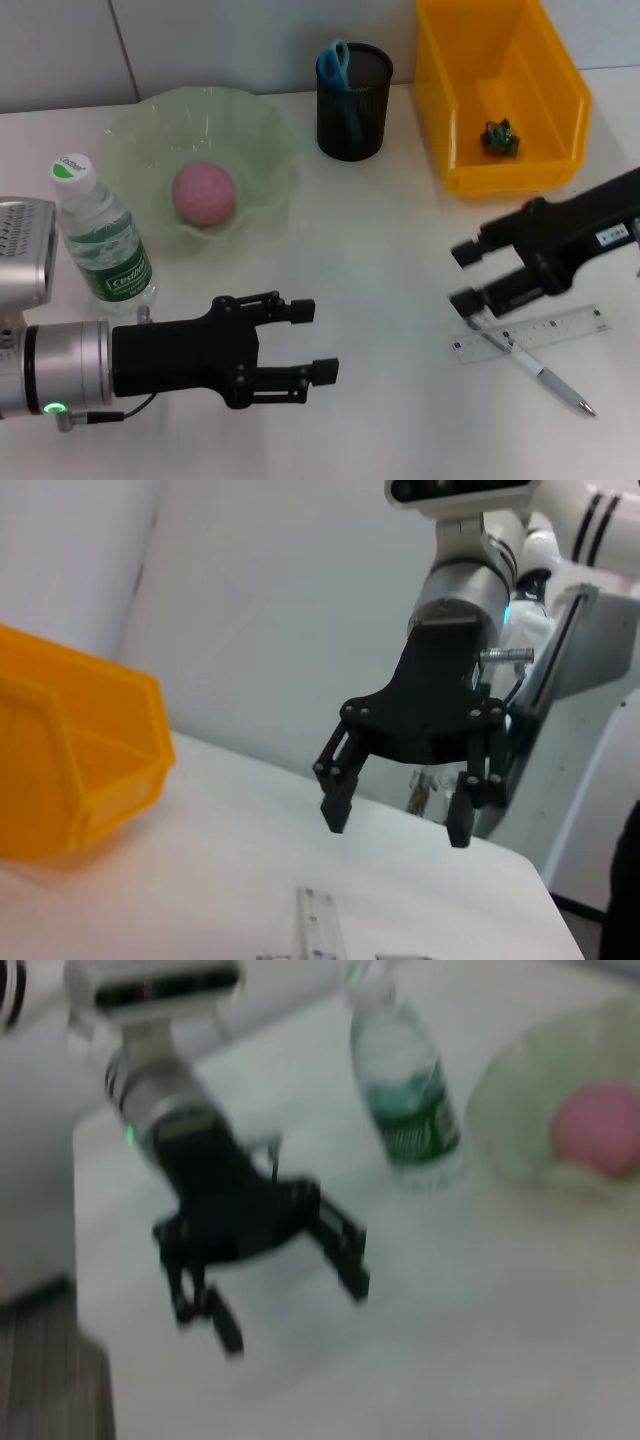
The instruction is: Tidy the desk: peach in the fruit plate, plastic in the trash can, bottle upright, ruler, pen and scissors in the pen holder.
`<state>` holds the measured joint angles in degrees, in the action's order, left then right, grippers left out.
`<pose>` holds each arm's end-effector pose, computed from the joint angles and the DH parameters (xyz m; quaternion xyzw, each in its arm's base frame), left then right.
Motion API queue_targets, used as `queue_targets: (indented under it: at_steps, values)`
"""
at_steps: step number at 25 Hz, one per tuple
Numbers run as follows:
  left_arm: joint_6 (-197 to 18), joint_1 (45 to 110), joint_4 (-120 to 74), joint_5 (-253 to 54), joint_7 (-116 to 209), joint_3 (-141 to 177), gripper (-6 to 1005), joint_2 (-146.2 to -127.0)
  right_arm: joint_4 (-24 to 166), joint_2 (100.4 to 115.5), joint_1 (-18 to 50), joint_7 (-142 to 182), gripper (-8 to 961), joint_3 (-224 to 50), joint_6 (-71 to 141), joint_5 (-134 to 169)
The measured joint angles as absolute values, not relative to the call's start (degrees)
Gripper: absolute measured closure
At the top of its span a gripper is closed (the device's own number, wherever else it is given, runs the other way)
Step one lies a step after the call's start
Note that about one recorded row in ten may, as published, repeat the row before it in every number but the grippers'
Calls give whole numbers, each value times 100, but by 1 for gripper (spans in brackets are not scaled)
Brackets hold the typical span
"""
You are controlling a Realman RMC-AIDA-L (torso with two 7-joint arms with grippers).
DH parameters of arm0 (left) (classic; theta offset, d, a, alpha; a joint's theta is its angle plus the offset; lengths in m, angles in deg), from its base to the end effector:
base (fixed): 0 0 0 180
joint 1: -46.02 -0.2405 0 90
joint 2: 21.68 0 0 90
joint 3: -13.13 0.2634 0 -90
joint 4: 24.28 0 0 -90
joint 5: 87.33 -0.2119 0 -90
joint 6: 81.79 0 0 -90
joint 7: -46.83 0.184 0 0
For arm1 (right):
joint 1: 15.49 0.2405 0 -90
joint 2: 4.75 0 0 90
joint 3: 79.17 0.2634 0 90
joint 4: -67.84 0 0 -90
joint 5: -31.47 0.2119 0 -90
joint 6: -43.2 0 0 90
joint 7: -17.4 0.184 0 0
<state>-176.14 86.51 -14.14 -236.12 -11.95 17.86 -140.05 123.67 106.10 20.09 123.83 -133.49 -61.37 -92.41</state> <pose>-0.2241 0.3030 -0.1022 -0.9386 -0.1722 -0.2990 0.0016 0.2237 0.3472 0.0165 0.9742 -0.2227 -0.0377 0.0022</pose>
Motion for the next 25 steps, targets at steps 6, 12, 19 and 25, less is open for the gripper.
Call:
queue_targets:
  at_steps: [6,12,19,25]
  values:
    - [-17683,8675,-1326,-23590,-1373,1997,192,-14007,12599,10677,2262,12102,207,-13450,-6239,-10146]
    - [-17737,8715,-1227,-23564,-1499,2008,192,-14026,12614,10793,2437,11649,208,-13924,-6123,-10493]
    - [-17701,8713,-1224,-23564,-1606,1989,192,-14025,12798,11225,2520,11232,210,-14174,-5836,-11395]
    - [-17691,8676,-1241,-23564,-1619,1960,192,-14029,12843,11399,2530,11032,212,-14468,-5571,-11787]
